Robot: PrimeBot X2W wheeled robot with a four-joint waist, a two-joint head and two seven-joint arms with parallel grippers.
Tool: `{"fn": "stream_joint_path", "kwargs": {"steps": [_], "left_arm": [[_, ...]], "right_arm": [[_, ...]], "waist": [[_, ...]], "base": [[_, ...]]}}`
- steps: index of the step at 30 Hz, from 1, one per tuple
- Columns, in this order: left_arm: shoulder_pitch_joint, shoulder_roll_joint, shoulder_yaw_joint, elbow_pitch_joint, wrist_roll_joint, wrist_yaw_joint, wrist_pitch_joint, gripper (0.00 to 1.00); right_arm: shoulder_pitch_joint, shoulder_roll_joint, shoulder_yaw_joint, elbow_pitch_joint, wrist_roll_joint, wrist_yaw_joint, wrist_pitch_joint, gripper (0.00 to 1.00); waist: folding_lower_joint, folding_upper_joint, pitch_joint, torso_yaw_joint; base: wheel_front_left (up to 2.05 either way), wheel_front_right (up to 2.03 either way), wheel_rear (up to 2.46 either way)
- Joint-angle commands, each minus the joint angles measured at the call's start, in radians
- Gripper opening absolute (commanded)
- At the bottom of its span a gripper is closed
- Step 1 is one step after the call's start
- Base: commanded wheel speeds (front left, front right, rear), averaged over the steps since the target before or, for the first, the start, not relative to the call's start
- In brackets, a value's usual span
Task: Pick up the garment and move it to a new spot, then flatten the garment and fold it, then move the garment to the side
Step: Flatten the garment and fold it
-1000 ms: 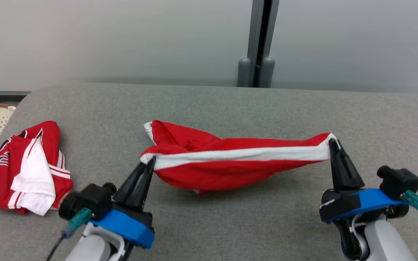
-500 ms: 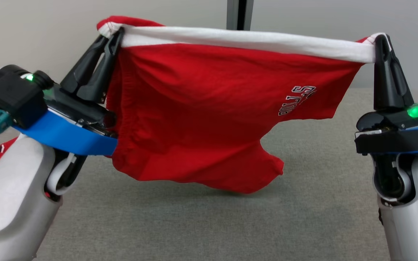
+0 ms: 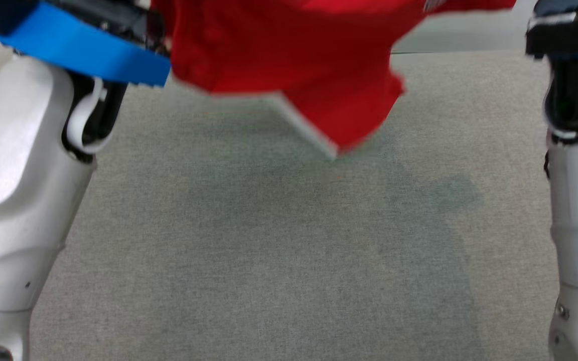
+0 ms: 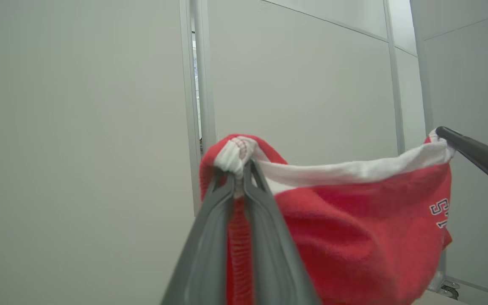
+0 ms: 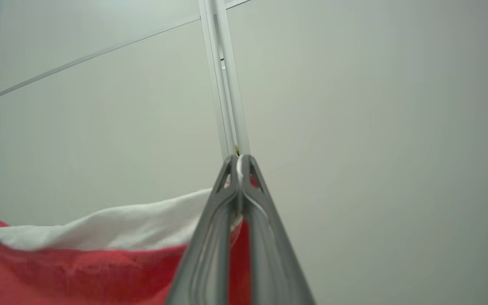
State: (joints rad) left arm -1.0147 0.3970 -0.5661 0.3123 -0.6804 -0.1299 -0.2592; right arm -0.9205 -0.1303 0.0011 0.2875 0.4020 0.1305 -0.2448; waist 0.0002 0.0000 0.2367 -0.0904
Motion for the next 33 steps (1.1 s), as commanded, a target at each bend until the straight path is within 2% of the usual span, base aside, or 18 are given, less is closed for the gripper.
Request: {"fn": "stream_joint_path", "kwargs": {"steps": [1,3,6,12,21,26,33], "left_arm": [[-0.036,-0.017,0.025,-0.006,0.026,-0.001,-0.006,0.0],[-0.012,-0.039,0.055,-0.018,0.041,-0.001,-0.006,0.0],[0.101,-0.044,0.074,-0.007,0.055,-0.001,-0.006,0.0],[0.437,-0.074,0.073,0.066,0.031,-0.001,-0.006,0.0],[0.87,-0.166,0.087,0.113,0.054,0.001,-0.007,0.0],[1.037,-0.205,0.12,0.103,0.076,0.001,-0.007,0.0],[1.131,-0.203,0.125,0.061,0.111,0.002,-0.008,0.0]], "right_arm": [[-0.041,0.0,-0.008,0.023,-0.011,0.0,-0.013,0.0],[-0.053,0.001,-0.013,0.041,-0.009,0.0,-0.016,0.0],[0.027,0.003,-0.002,0.07,0.0,0.0,-0.02,0.0],[0.346,0.001,-0.014,0.125,0.04,0.0,-0.021,0.0],[0.782,0.039,-0.047,0.179,0.094,-0.001,-0.022,0.0],[0.939,0.033,-0.064,0.15,0.092,-0.001,-0.022,0.0],[1.038,0.01,-0.099,0.077,0.119,-0.002,-0.023,0.0]], "waist": [[-0.0002,0.0,0.011,0.004],[-0.0002,0.0,0.01,0.002],[-0.0002,0.0,-0.007,-0.003],[-0.0002,0.0,-0.049,0.008],[-0.0002,0.0,-0.137,0.036],[-0.0002,0.0,-0.205,0.048],[-0.0002,0.0,-0.222,0.064]], "base": [[0.0,0.0,0.0],[0.0,0.0,0.0],[0.0,0.0,0.0],[0.0,0.0,0.0],[0.0,0.0,0.0],[0.0,0.0,0.0],[0.0,0.0,0.0]]}}
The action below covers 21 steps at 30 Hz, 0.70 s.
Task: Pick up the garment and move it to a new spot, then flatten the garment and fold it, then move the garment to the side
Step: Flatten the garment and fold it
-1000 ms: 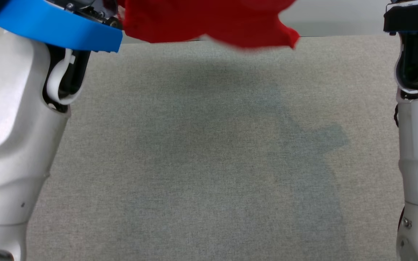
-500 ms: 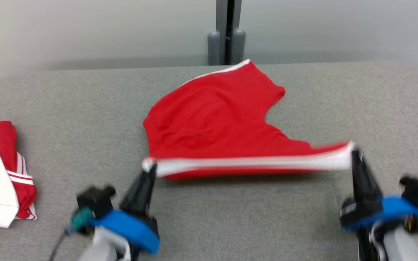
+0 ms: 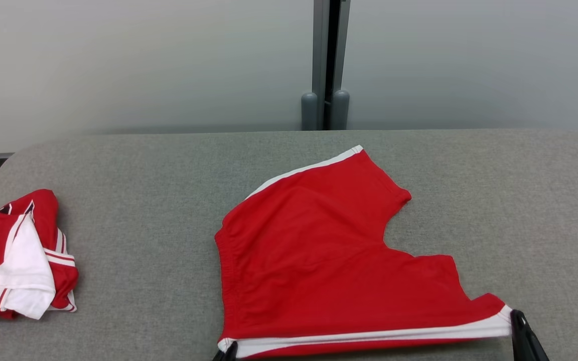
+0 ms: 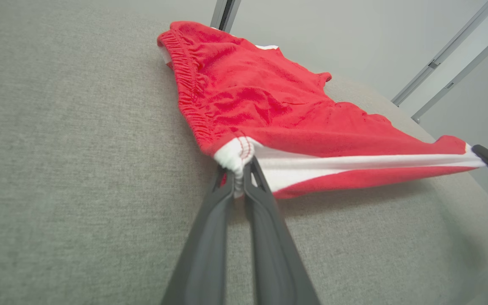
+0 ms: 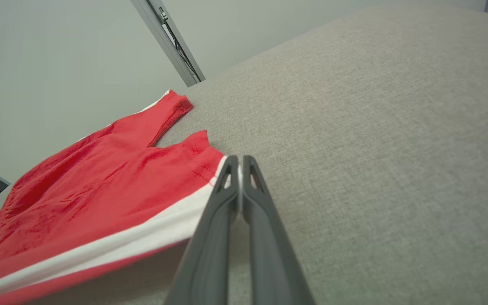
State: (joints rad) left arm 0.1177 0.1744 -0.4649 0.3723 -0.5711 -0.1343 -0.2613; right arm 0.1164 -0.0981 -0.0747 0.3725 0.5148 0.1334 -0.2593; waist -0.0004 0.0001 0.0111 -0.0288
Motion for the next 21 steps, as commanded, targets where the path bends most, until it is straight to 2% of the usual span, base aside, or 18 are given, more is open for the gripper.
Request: {"fn": "stream_joint_path", "kwargs": {"steps": [1,8,15,21], "left_arm": [[-0.003,0.021,0.028,-0.007,0.006,0.007,-0.006,0.0],[-0.138,-0.003,0.042,-0.072,0.013,0.005,-0.005,0.0],[-0.364,-0.024,0.027,-0.055,-0.027,0.005,-0.005,0.0],[-0.559,-0.047,0.021,0.02,-0.064,0.005,-0.005,0.0]], "right_arm": [[-0.001,-0.022,-0.026,-0.023,0.011,-0.005,-0.009,0.0],[-0.171,-0.011,0.013,-0.038,0.004,-0.004,-0.008,0.0],[-0.489,-0.003,0.012,0.085,-0.048,-0.003,0.066,0.0],[-0.78,0.002,-0.01,0.223,-0.153,-0.003,0.126,0.0]], "waist": [[0.0004,-0.0001,0.009,0.007],[0.0004,-0.0001,0.093,0.043],[0.0004,-0.0001,0.216,0.099],[0.0004,-0.0001,0.352,0.146]], "base": [[0.0,0.0,0.0],[0.0,0.0,0.0],[0.0,0.0,0.0],[0.0,0.0,0.0]]}}
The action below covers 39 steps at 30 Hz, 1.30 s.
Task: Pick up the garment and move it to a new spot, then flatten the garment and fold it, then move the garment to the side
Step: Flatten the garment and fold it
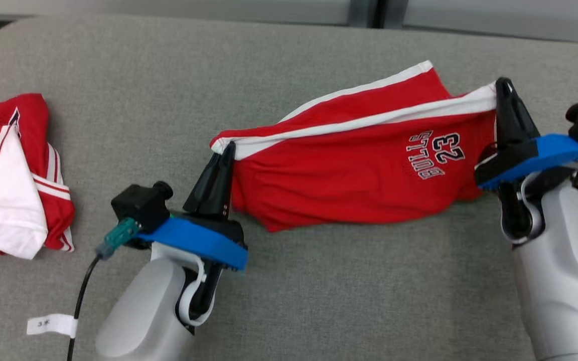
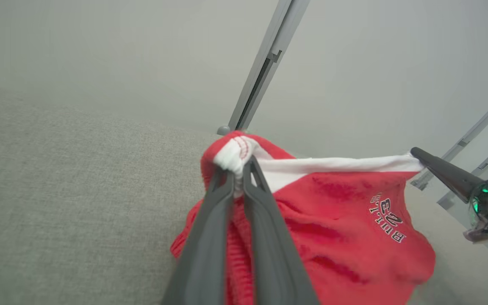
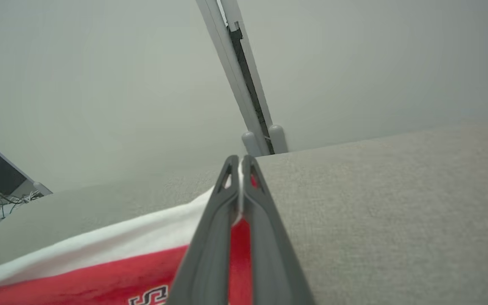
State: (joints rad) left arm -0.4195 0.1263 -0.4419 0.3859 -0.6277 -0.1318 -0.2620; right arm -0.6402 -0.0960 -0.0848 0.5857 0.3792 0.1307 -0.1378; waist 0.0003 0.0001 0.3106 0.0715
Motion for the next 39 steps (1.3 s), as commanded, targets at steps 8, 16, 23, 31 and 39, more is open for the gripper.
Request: {"fn": "stream_joint_path", "kwargs": {"steps": [8,16,23,31,39], "left_arm": [[-0.168,-0.02,-0.025,0.08,-0.044,0.002,-0.004,0.0],[-0.217,-0.032,-0.04,0.103,-0.058,0.002,-0.004,0.0],[-0.187,-0.037,-0.015,0.121,-0.055,0.002,-0.004,1.0],[-0.102,-0.039,0.051,0.125,-0.013,0.002,-0.004,1.0],[-0.034,-0.049,0.095,0.124,0.023,0.002,-0.004,1.0]], "right_arm": [[-0.249,0.0,-0.029,0.187,-0.154,0.0,-0.01,0.0],[-0.382,-0.006,-0.079,0.333,-0.278,0.0,-0.076,0.02],[-0.405,-0.027,-0.101,0.391,-0.39,0.0,-0.119,1.0],[-0.344,-0.062,-0.068,0.481,-0.414,0.0,-0.115,1.0],[-0.273,-0.067,0.004,0.627,-0.358,0.0,0.009,1.0]], "waist": [[-0.0003,-0.0001,0.16,0.078],[-0.0003,-0.0001,0.201,0.093],[-0.0003,-0.0001,0.196,0.092],[-0.0003,-0.0001,0.152,0.085],[-0.0003,-0.0001,0.111,0.087]], "base": [[0.0,0.0,0.0],[0.0,0.0,0.0],[0.0,0.0,0.0],[0.0,0.0,0.0],[0.0,0.0,0.0]]}}
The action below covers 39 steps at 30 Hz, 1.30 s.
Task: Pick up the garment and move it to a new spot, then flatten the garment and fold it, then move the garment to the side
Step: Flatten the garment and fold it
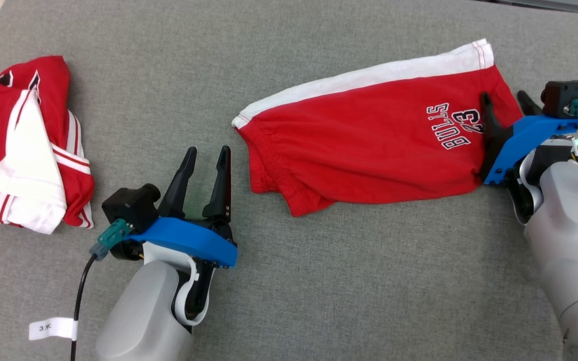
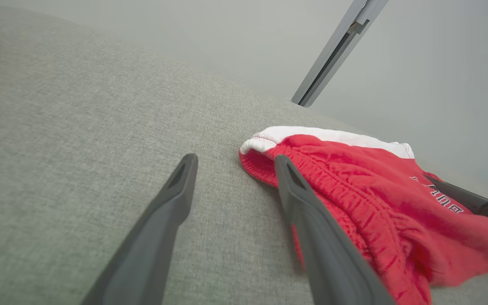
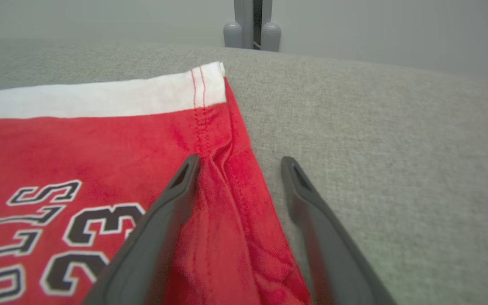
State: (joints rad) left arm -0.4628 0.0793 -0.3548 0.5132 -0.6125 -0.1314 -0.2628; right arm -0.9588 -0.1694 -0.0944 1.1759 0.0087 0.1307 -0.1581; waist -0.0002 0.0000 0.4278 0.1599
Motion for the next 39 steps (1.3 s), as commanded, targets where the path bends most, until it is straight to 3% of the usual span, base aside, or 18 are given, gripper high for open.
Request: {"fn": "stream_joint_path", "kwargs": {"steps": [1,2,3,12,24,34,39], "left_arm": [[0.016,-0.003,0.013,-0.003,0.011,0.001,-0.003,1.0],[0.023,-0.003,0.016,-0.002,0.016,0.001,-0.003,1.0],[0.031,-0.004,0.019,0.0,0.02,0.001,-0.003,1.0],[0.116,0.004,0.052,0.017,0.07,0.001,-0.003,1.0],[0.339,-0.008,0.108,0.023,0.136,0.001,-0.003,1.0],[0.411,-0.02,0.081,0.019,0.146,0.001,-0.003,1.0],[0.393,-0.022,0.063,0.027,0.141,0.001,-0.003,1.0]], "right_arm": [[0.055,0.006,0.026,0.048,0.021,0.0,0.041,0.84],[0.064,0.009,0.042,0.056,0.029,0.0,0.051,0.35],[0.072,0.012,0.055,0.063,0.042,0.0,0.062,0.0],[0.131,-0.005,0.073,0.043,0.172,0.0,-0.031,0.0],[0.418,-0.039,0.103,-0.006,0.377,0.0,-0.09,0.0],[0.482,-0.097,0.137,-0.095,0.443,0.0,-0.102,0.0],[0.418,-0.053,0.202,-0.22,0.423,0.0,-0.107,0.0]], "waist": [[0.0002,0.0,-0.011,-0.002],[0.0002,0.0,-0.017,-0.003],[0.0002,0.0,-0.025,-0.004],[0.0002,0.0,-0.135,-0.029],[0.0002,0.0,-0.352,-0.083],[0.0002,0.0,-0.379,-0.075],[0.0002,0.0,-0.371,-0.056]], "base": [[0.0,0.0,0.0],[0.0,0.0,0.0],[0.0,0.0,0.0],[0.0,0.0,0.0],[0.0,0.0,0.0],[0.0,0.0,0.0],[0.0,0.0,0.0]]}}
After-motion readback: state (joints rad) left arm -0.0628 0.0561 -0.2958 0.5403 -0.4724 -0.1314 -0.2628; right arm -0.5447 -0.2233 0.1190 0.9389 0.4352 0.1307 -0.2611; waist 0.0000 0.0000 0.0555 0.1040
